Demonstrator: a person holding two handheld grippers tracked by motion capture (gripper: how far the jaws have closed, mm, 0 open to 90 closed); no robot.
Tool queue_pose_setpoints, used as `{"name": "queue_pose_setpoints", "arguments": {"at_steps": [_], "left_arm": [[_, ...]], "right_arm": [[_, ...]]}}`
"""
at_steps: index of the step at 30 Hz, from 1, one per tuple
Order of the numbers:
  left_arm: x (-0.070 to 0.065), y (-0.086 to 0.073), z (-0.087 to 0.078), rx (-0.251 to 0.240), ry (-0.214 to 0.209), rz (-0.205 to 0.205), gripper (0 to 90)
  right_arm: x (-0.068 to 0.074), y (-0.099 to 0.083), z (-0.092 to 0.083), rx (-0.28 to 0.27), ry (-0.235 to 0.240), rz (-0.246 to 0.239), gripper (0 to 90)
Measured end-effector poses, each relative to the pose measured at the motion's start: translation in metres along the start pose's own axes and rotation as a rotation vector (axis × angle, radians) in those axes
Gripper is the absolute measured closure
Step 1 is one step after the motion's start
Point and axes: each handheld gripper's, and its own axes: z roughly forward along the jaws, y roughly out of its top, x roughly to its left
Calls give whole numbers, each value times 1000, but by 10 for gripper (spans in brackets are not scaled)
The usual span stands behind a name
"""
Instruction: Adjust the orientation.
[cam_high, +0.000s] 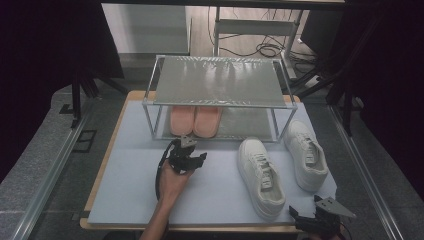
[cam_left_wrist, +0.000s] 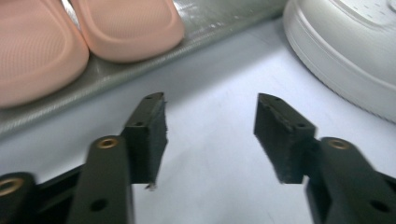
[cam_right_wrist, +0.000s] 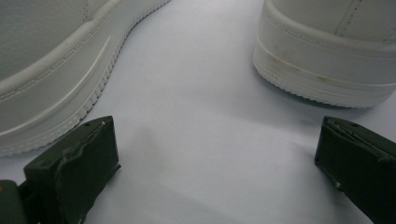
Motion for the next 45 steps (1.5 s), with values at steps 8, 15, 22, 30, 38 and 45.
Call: {"name": "queue_pose_setpoints", "arguments": {"at_steps": [8, 15, 22, 30, 38, 45], "left_arm": [[3, -25, -28, 11, 4, -14, 239], [6, -51, -49, 17, 16, -35, 150], [9, -79, -55, 46, 42, -45, 124], [13, -95, -55, 78, 74, -41, 122], [10, -95, -52, 95, 91, -15, 129], [10, -95, -52, 95, 92, -15, 129]], "right_arm": [[0, 0, 0, -1, 0, 1, 0], [0, 0, 0, -1, 0, 1, 0], [0, 0, 0, 1, -1, 1, 0], [0, 1, 0, 4, -4, 3, 0], [0, 1, 0, 6, -2, 1, 0], [0, 3, -2, 24, -5, 5, 53]]}}
